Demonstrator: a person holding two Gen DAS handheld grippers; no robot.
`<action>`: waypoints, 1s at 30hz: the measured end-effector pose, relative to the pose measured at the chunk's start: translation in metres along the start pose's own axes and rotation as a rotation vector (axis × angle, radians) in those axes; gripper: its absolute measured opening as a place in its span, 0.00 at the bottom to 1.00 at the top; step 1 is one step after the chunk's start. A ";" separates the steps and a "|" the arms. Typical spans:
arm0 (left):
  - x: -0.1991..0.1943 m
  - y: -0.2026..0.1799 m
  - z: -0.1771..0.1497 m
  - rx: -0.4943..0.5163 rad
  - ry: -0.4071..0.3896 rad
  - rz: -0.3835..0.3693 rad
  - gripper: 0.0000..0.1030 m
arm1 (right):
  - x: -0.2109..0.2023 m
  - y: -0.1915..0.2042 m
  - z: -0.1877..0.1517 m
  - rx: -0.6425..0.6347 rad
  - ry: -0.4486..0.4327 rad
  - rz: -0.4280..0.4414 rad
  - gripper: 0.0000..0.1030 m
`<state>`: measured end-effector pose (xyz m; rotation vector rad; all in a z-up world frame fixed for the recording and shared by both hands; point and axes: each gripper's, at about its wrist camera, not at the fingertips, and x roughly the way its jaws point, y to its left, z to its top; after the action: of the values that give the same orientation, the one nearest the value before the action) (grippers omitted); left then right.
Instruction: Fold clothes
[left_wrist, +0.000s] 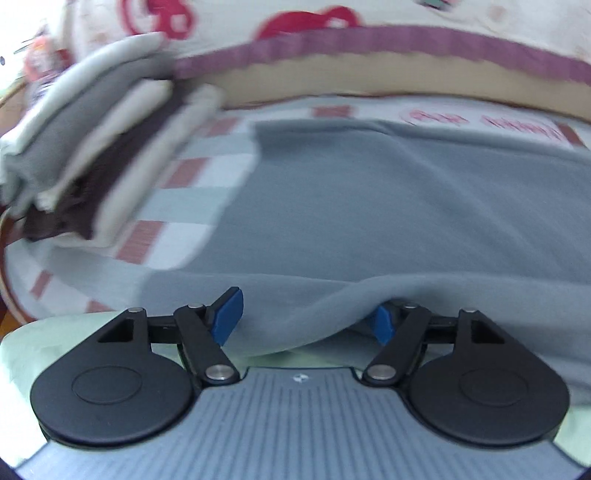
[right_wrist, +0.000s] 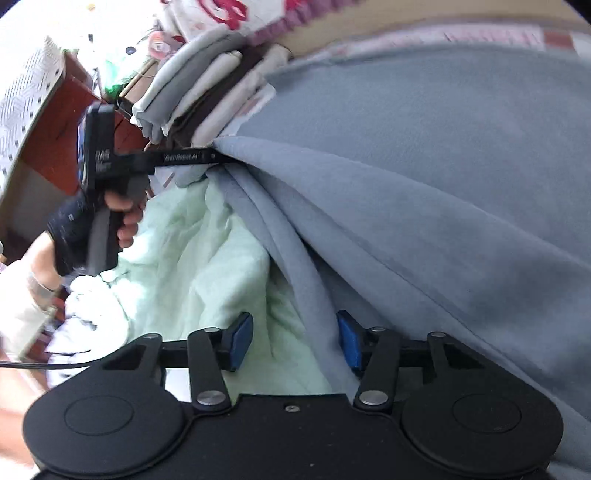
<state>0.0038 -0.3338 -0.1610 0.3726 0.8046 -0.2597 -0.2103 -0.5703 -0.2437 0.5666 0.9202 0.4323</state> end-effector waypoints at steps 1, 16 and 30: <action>-0.001 0.009 0.001 -0.034 0.008 0.010 0.69 | 0.004 0.004 0.002 0.008 -0.003 0.002 0.37; -0.014 0.019 -0.020 -0.246 0.107 -0.299 0.69 | 0.042 0.043 0.025 -0.076 -0.067 -0.097 0.10; 0.006 -0.023 -0.015 0.032 0.067 -0.041 0.40 | -0.026 0.052 0.025 -0.047 -0.113 0.076 0.06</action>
<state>-0.0098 -0.3487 -0.1802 0.3971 0.8750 -0.3004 -0.2088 -0.5515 -0.1827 0.5788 0.7809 0.4843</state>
